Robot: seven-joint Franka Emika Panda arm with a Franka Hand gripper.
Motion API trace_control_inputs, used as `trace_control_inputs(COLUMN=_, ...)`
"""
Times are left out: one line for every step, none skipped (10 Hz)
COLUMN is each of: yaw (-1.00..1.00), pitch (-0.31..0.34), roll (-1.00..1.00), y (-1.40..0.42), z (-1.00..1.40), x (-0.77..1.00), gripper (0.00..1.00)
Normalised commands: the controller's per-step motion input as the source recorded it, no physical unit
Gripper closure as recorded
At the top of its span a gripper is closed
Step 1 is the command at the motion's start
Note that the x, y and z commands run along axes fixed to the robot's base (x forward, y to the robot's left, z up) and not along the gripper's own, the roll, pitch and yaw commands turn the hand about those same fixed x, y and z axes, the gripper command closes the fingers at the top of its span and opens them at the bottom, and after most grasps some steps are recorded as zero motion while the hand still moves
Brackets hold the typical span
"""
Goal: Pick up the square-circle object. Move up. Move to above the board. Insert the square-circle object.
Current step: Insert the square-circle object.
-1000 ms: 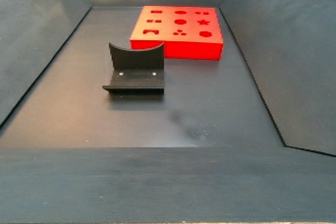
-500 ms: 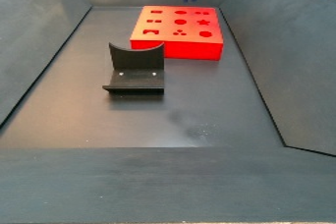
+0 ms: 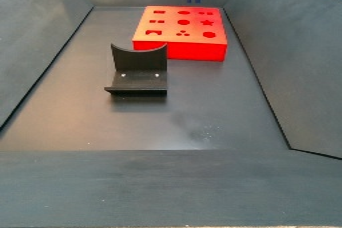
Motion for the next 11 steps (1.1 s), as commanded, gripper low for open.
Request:
trace_control_inputs(yaw=-0.43, pitch=0.020, roll=0.00, y=-0.05, z=-0.17, x=-0.17, gripper=1.00)
trace_control_inputs(yaw=-0.30, pitch=0.061, roll=0.00, y=0.00, z=-0.29, x=-0.18, gripper=1.00)
trace_control_inputs(yaw=-0.20, pitch=0.056, roll=0.00, y=0.00, z=-0.19, x=-0.27, gripper=1.00)
trace_control_inputs(yaw=-0.08, pitch=0.000, roll=0.02, y=0.00, z=-0.14, x=-0.24, gripper=1.00)
trace_control_inputs(yaw=0.00, pitch=0.000, roll=0.05, y=-0.07, z=-0.15, x=-0.12, gripper=1.00)
trace_control_inputs(yaw=0.00, pitch=0.000, roll=0.05, y=-0.07, z=-0.19, x=-0.07, gripper=1.00)
trace_control_inputs(yaw=0.00, pitch=0.000, roll=0.04, y=-0.06, z=-0.20, x=-0.02, gripper=1.00)
trace_control_inputs(yaw=0.00, pitch=0.000, roll=0.05, y=-0.11, z=-0.27, x=0.00, gripper=1.00)
trace_control_inputs(yaw=0.13, pitch=-0.030, roll=0.05, y=-0.15, z=-0.29, x=0.00, gripper=1.00)
trace_control_inputs(yaw=0.11, pitch=-0.006, roll=0.04, y=-0.11, z=-0.23, x=-0.03, gripper=1.00)
trace_control_inputs(yaw=0.07, pitch=0.000, roll=0.01, y=-0.09, z=-0.14, x=-0.07, gripper=1.00)
